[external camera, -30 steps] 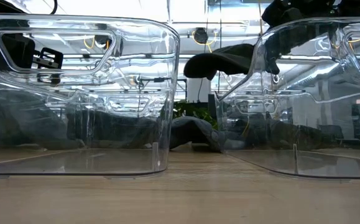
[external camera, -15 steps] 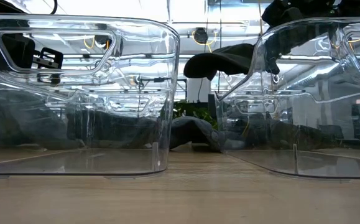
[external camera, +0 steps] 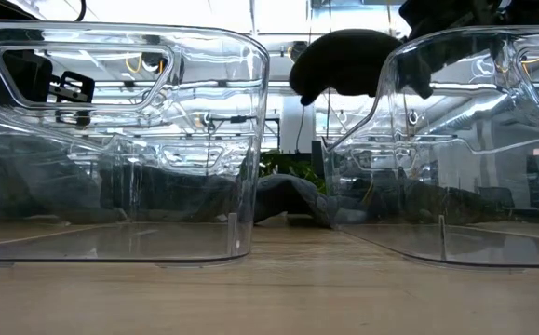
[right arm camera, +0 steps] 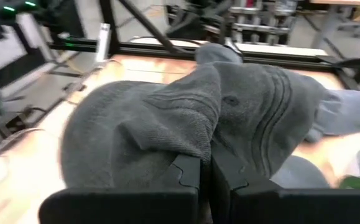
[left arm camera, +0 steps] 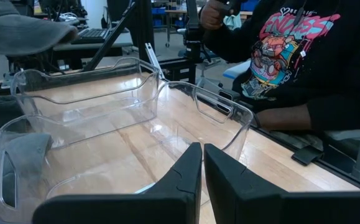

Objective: Pick & Place hat
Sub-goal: Put the top black cap into the right transparent bin

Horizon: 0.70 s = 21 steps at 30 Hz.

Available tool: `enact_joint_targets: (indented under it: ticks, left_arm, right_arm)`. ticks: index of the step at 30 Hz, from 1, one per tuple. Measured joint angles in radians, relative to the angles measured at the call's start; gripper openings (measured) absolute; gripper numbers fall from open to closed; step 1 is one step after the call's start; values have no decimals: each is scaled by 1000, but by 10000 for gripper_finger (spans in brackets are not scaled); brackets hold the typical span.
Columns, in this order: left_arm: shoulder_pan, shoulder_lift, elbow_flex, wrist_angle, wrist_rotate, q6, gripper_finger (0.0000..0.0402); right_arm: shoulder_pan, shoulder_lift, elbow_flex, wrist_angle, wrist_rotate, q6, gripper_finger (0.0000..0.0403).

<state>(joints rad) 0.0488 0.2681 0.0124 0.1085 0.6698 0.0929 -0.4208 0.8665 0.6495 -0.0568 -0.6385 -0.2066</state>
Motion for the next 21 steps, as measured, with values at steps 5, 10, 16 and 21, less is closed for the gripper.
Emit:
enact_joint_targets:
  ticks: [5,10,16,21]
  left_arm:
    - [0,0,0,0,0,0,26]
    - [0,0,0,0,0,0,26]
    - [0,0,0,0,0,0,26]
    - [0,0,0,0,0,0,26]
  right_arm:
    - [36,0,0,0,-77,-3,0]
    - [78,0,0,-11,-224,-46,0]
    - [118,0,0,-68,-310,-102,0]
    - [130,-1,-1,-75,-304,-109,0]
